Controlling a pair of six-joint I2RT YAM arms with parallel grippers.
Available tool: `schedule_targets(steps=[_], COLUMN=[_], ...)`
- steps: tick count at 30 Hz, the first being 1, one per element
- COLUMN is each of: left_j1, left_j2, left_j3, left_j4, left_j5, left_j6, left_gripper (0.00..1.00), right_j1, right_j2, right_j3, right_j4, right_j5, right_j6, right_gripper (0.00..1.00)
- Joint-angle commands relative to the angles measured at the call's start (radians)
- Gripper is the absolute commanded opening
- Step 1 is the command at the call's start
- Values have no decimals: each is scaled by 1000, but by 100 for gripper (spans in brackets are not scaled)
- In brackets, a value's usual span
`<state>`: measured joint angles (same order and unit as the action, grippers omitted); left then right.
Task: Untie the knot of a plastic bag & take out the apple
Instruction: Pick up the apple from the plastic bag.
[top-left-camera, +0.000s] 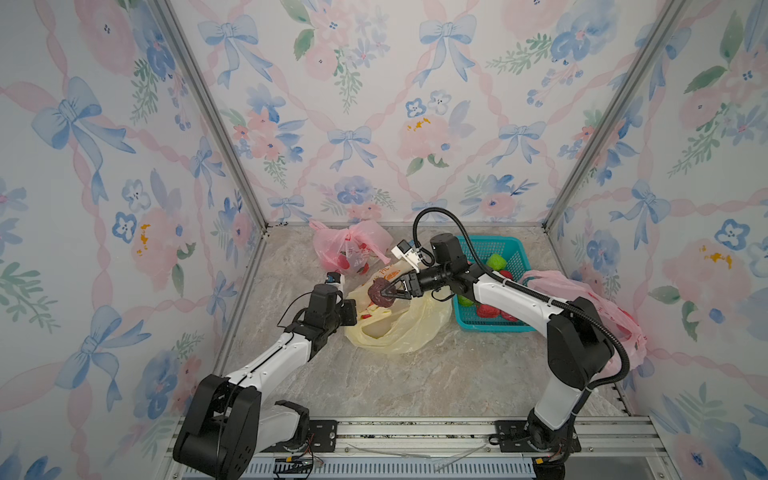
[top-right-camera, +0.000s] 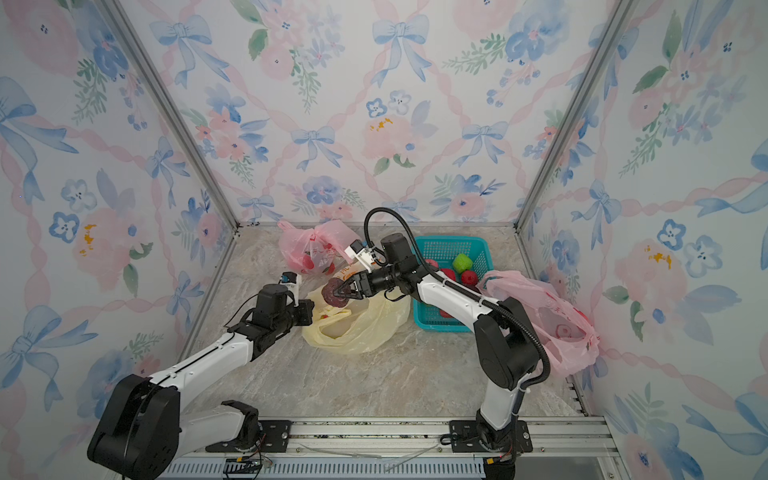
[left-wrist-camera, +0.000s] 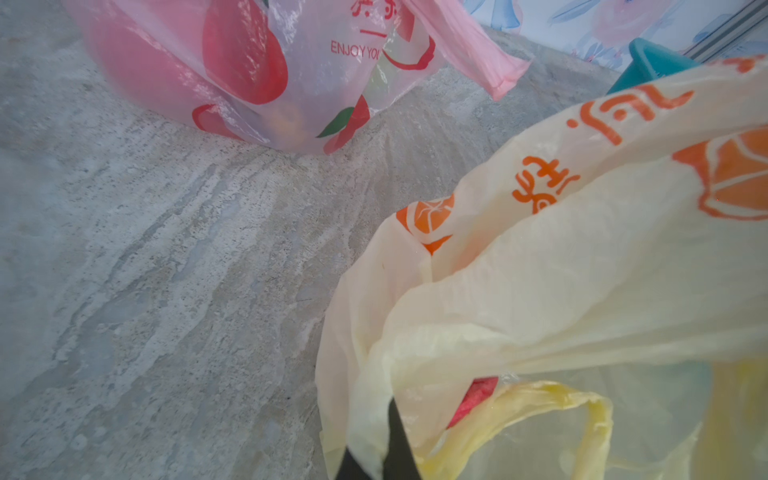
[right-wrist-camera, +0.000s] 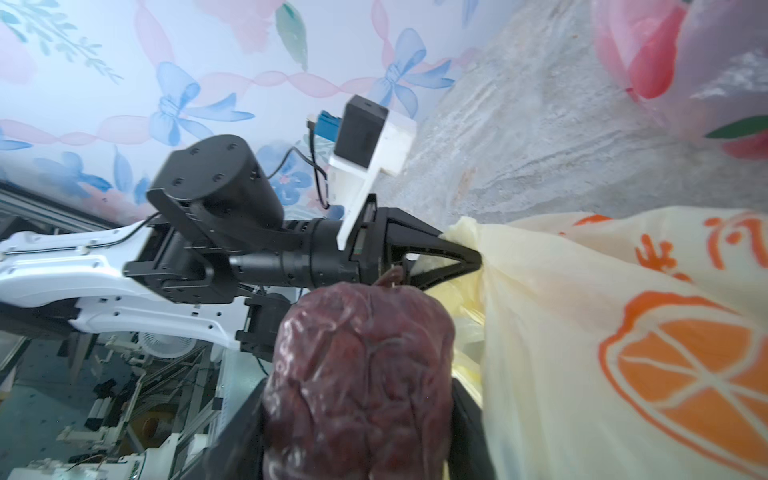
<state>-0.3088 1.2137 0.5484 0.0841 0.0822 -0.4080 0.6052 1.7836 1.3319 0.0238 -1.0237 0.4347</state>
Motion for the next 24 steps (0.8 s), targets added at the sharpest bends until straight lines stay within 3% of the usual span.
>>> schedule_targets(steps=[1, 5, 12, 17, 21, 24], left_j1=[6, 8, 11, 31, 34, 36], left_j2=[-1, -13, -38, -77, -94, -94], left_j3=[8, 5, 3, -2, 2, 5], left_j4=[-23, -32, -88, -132, -141, -144], left_j5=[-13, -20, -70, -123, -125, -129], left_j6=[4, 6, 13, 3, -1, -4], left_gripper=[0, 0, 0, 0, 0, 0], right_j1=[-46, -93, -194, -294, -333, -326], right_j2=[-63, -101, -179, -205, -213, -190], right_j3=[-13, -28, -52, -84, -83, -40], right_j4=[196, 235, 136, 166, 70, -50], right_j5=[-112, -71, 88, 101, 106, 22], right_j6=[140, 165, 81, 129, 56, -18], right_gripper=[57, 58, 60, 59, 59, 59])
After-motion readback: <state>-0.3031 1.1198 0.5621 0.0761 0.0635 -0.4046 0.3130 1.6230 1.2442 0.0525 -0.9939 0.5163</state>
